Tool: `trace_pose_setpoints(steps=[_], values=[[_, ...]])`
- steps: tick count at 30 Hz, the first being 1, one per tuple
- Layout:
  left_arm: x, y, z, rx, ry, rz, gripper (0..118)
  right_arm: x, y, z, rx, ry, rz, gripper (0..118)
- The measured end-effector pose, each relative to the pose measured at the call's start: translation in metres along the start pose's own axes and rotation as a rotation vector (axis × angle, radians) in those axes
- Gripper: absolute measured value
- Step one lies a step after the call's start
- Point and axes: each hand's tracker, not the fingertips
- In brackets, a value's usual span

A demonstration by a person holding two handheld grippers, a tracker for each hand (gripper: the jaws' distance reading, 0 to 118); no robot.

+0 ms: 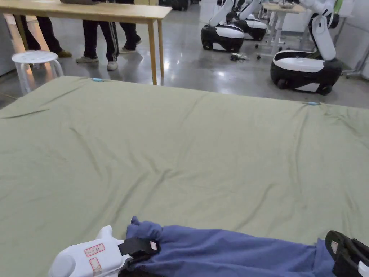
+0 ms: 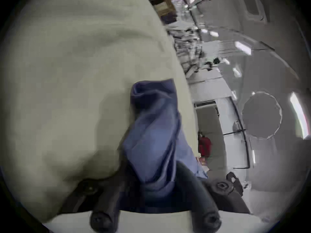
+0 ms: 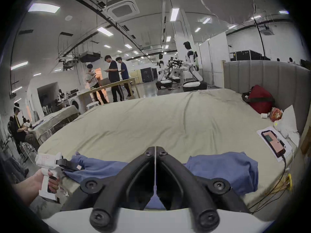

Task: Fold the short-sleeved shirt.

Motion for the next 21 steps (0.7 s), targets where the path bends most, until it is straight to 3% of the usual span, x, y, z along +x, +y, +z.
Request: trace_pose_setpoints(steps=[2, 6, 9, 11, 13, 17, 19, 21], values=[[0.01, 0.001, 0.011, 0.049, 0.078, -0.011, 3, 0.0, 0.001, 0.002, 0.003, -0.004, 0.002, 2], [0.034, 0.023, 0.045, 0.214, 0.212, -0.181, 3, 0.005, 0.002, 0.007, 0.004, -0.005, 0.003, 2], [0.083, 0.015, 0.056, 0.267, 0.44, -0.509, 4, 0.01, 0.002, 0.01, 0.004, -0.002, 0.007, 2], [0.103, 0.006, 0.046, 0.261, 0.472, -0.692, 4, 0.013, 0.003, 0.012, 0.003, 0.003, 0.009, 2], [0.142, -0.031, 0.025, 0.286, 0.501, -0.923, 3, 0.015, 0.003, 0.014, 0.007, 0.008, 0.007, 2], [0.188, -0.109, -0.05, 0.154, 0.581, -1.302, 4, 0.022, 0.005, 0.024, 0.02, 0.018, -0.007, 2], [0.193, -0.147, -0.099, 0.055, 0.615, -1.389, 4, 0.026, 0.003, 0.03, 0.025, 0.019, -0.013, 2], [0.179, -0.167, -0.135, 0.014, 0.619, -1.384, 5, 0.034, 0.0, 0.036, 0.02, 0.029, -0.048, 2]])
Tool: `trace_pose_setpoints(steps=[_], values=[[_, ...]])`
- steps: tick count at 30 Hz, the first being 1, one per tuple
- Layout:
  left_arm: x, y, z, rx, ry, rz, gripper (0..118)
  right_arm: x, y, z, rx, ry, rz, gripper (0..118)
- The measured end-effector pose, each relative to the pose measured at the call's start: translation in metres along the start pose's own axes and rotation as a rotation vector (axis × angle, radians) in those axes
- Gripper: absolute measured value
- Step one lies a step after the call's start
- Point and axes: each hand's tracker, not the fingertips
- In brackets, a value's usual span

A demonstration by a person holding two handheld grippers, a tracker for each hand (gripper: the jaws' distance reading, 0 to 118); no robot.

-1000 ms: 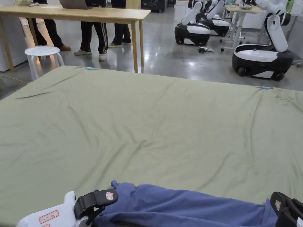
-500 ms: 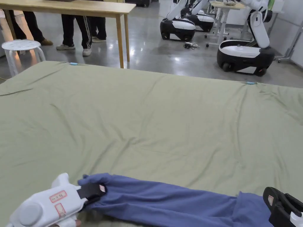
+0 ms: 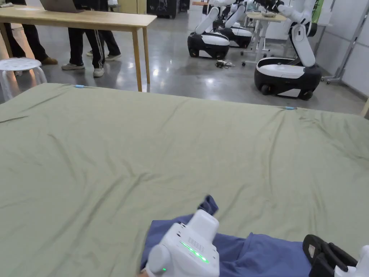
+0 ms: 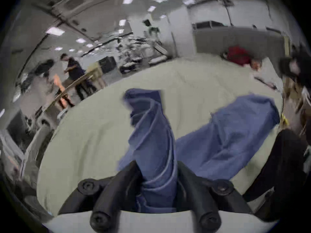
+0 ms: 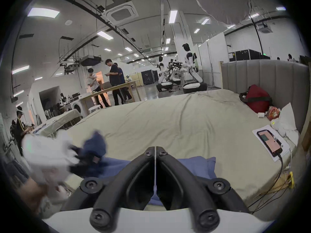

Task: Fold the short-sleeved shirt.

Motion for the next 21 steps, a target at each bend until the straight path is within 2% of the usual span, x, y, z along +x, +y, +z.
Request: trace_pose_setpoints(steps=[1, 2, 3, 4, 5, 8, 11, 13, 15, 16, 17, 18, 21], values=[[0.014, -0.002, -0.017, -0.039, -0.024, 0.011, 10, 0.004, -0.002, 0.005, 0.006, -0.006, -0.013, 2], [0.019, -0.005, -0.025, -0.073, -0.029, 0.023, 38, 0.007, -0.002, 0.008, 0.009, -0.009, -0.016, 2], [0.024, -0.008, -0.03, -0.082, -0.031, 0.019, 76, 0.011, -0.002, 0.012, 0.01, -0.009, -0.017, 2], [0.026, -0.011, -0.033, -0.089, -0.044, 0.023, 103, 0.015, -0.002, 0.015, 0.011, -0.01, -0.018, 2], [0.023, -0.008, -0.028, -0.089, -0.075, 0.046, 111, 0.018, -0.002, 0.017, 0.012, -0.01, -0.018, 2], [-0.006, 0.0, 0.003, 0.014, -0.132, 0.195, 107, 0.03, 0.0, 0.02, 0.015, -0.015, -0.016, 2], [-0.057, 0.006, 0.043, 0.173, -0.201, 0.457, 107, 0.039, 0.001, 0.02, 0.016, -0.01, -0.037, 2], [-0.087, 0.01, 0.043, 0.116, -0.192, 0.568, 108, 0.044, -0.001, 0.019, 0.016, -0.001, -0.067, 2], [-0.096, 0.004, 0.027, 0.036, -0.207, 0.598, 103, 0.046, -0.003, 0.016, 0.014, -0.001, -0.084, 2], [-0.093, 0.003, 0.019, 0.018, -0.221, 0.581, 84, 0.047, -0.004, 0.015, 0.01, 0.002, -0.093, 2], [-0.085, 0.002, 0.01, -0.023, -0.228, 0.577, 36, 0.048, -0.005, 0.015, 0.006, 0.002, -0.101, 2], [-0.076, -0.001, 0.0, -0.063, -0.227, 0.575, 8, 0.048, -0.006, 0.015, 0.005, 0.004, -0.109, 2], [-0.039, -0.015, -0.021, -0.121, -0.435, 0.591, 9, 0.049, -0.006, 0.016, 0.004, 0.002, -0.115, 2]])
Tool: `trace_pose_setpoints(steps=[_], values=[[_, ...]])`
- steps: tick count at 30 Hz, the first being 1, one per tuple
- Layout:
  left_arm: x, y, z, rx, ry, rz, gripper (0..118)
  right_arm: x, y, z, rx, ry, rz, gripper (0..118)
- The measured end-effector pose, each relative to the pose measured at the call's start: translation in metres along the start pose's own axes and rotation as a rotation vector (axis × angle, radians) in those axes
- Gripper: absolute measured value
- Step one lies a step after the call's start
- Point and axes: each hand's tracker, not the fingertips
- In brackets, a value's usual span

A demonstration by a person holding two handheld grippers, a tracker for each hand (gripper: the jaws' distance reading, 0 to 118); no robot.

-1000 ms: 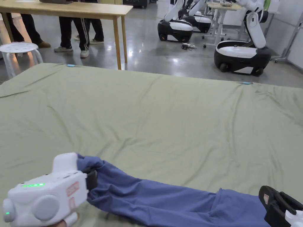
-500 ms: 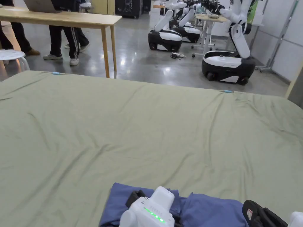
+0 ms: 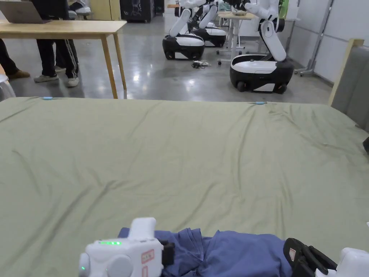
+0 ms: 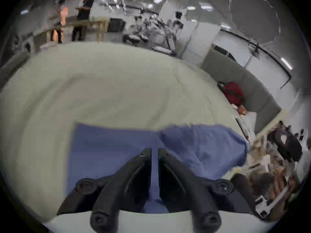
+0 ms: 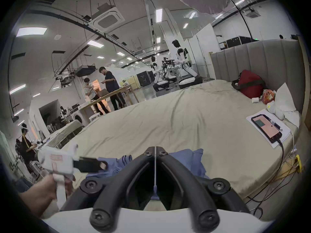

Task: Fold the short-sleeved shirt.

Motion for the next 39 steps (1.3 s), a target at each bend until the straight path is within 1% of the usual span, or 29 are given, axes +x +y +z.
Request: trace_pose_setpoints(steps=[3, 6, 8, 9, 11, 14, 15, 16, 17, 18, 19, 21, 23, 25, 26, 27, 28, 29, 30, 31, 32, 33, 34, 35, 37, 39], values=[[0.028, -0.02, -0.024, -0.026, -0.064, -0.043, 9, 0.003, 0.001, 0.0, -0.001, -0.012, 0.001, 2], [0.035, -0.02, -0.031, 0.004, -0.013, -0.041, 9, 0.004, 0.004, 0.002, 0.0, -0.02, 0.007, 2], [0.022, -0.011, -0.011, 0.044, -0.018, 0.025, 9, 0.005, 0.005, 0.003, 0.003, -0.025, 0.018, 2], [0.013, -0.007, 0.001, 0.081, -0.002, 0.031, 9, 0.005, 0.005, 0.002, 0.004, -0.027, 0.02, 2], [-0.004, 0.001, 0.021, 0.107, 0.014, 0.043, 9, 0.004, 0.003, -0.001, 0.001, -0.025, 0.008, 2], [-0.026, 0.005, 0.062, 0.172, 0.001, 0.119, 10, -0.002, -0.002, -0.013, -0.016, -0.007, -0.021, 2], [-0.035, 0.005, 0.073, 0.2, 0.009, 0.135, 23, -0.005, -0.003, -0.015, -0.02, -0.001, -0.022, 2], [-0.051, 0.001, 0.082, 0.238, 0.016, 0.16, 58, -0.009, -0.004, -0.016, -0.02, 0.011, -0.021, 2], [-0.063, 0.0, 0.089, 0.256, 0.027, 0.19, 104, -0.012, -0.005, -0.017, -0.02, 0.02, -0.018, 2], [-0.079, -0.003, 0.095, 0.265, 0.043, 0.23, 112, -0.016, -0.005, -0.017, -0.022, 0.027, -0.013, 2], [-0.097, -0.008, 0.099, 0.27, 0.055, 0.277, 113, -0.018, -0.006, -0.018, -0.026, 0.034, -0.005, 2], [-0.126, -0.011, 0.099, 0.26, 0.068, 0.368, 112, -0.021, -0.006, -0.02, -0.03, 0.034, 0.008, 2], [-0.149, -0.019, 0.089, 0.211, -0.025, 0.473, 112, -0.023, -0.005, -0.021, -0.031, 0.036, 0.012, 2], [-0.169, -0.032, 0.069, 0.163, -0.223, 0.631, 112, -0.023, -0.002, -0.022, -0.031, 0.037, 0.011, 2], [-0.172, -0.038, 0.061, 0.177, -0.312, 0.689, 112, -0.024, -0.001, -0.022, -0.029, 0.035, 0.01, 2], [-0.173, -0.042, 0.053, 0.234, -0.421, 0.74, 112, -0.025, 0.001, -0.022, -0.026, 0.033, 0.01, 2], [-0.151, -0.041, 0.052, 0.24, -0.498, 0.79, 112, -0.025, 0.002, -0.021, -0.024, 0.031, 0.01, 2], [-0.147, -0.041, 0.042, 0.221, -0.553, 0.845, 108, -0.026, 0.004, -0.02, -0.019, 0.028, 0.011, 2], [-0.141, -0.042, 0.034, 0.218, -0.525, 0.846, 97, -0.026, 0.005, -0.019, -0.014, 0.026, 0.011, 2], [-0.132, -0.04, 0.028, 0.204, -0.479, 0.828, 74, -0.026, 0.007, -0.018, -0.011, 0.026, 0.012, 2], [-0.139, -0.048, 0.022, 0.17, -0.381, 0.827, 23, -0.027, 0.008, -0.017, -0.008, 0.024, 0.013, 2], [-0.133, -0.052, 0.013, 0.123, -0.297, 0.833, 10, -0.028, 0.009, -0.016, -0.003, 0.02, 0.016, 2], [-0.131, -0.062, 0.009, 0.147, -0.279, 0.854, 9, -0.028, 0.01, -0.014, 0.0, 0.019, 0.019, 2], [-0.132, -0.062, 0.017, 0.227, -0.351, 0.85, 9, -0.028, 0.011, -0.012, 0.003, 0.018, 0.02, 2], [-0.124, -0.056, 0.03, 0.21, -0.328, 0.886, 9, -0.027, 0.013, -0.008, 0.009, 0.013, 0.026, 2], [-0.119, -0.05, 0.048, 0.252, -0.262, 0.84, 8, -0.024, 0.015, -0.006, 0.011, 0.009, 0.033, 2]])
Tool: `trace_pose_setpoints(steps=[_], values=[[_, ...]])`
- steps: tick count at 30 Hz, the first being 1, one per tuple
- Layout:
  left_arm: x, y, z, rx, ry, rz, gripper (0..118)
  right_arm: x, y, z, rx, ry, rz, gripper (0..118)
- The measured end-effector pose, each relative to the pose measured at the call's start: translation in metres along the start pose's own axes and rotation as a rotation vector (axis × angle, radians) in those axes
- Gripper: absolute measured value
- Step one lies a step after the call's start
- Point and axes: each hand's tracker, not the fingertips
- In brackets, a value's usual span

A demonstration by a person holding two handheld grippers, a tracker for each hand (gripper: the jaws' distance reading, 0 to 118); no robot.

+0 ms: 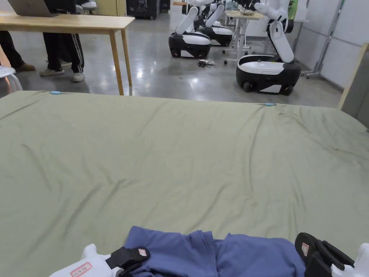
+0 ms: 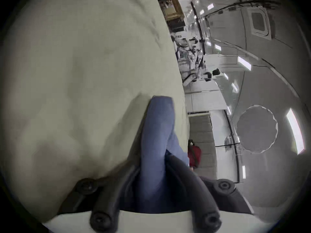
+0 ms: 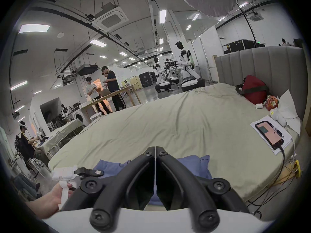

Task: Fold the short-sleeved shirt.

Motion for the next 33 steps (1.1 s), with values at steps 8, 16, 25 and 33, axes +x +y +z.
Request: trace_pose_setpoints(steps=[8, 16, 25, 33], values=[[0.084, 0.019, 0.043, 0.199, 0.191, -0.481, 8, 0.012, -0.003, 0.004, 0.012, 0.003, -0.012, 2], [0.184, -0.13, -0.061, 0.112, 0.23, -1.084, 8, 0.024, -0.002, 0.011, 0.017, -0.002, 0.005, 2], [0.143, -0.217, -0.166, -0.067, 0.406, -1.359, 46, 0.05, -0.009, 0.031, 0.014, -0.045, 0.053, 2], [0.187, -0.149, -0.078, 0.068, 0.167, -1.043, 101, 0.065, -0.009, 0.027, -0.001, -0.023, 0.031, 2]])
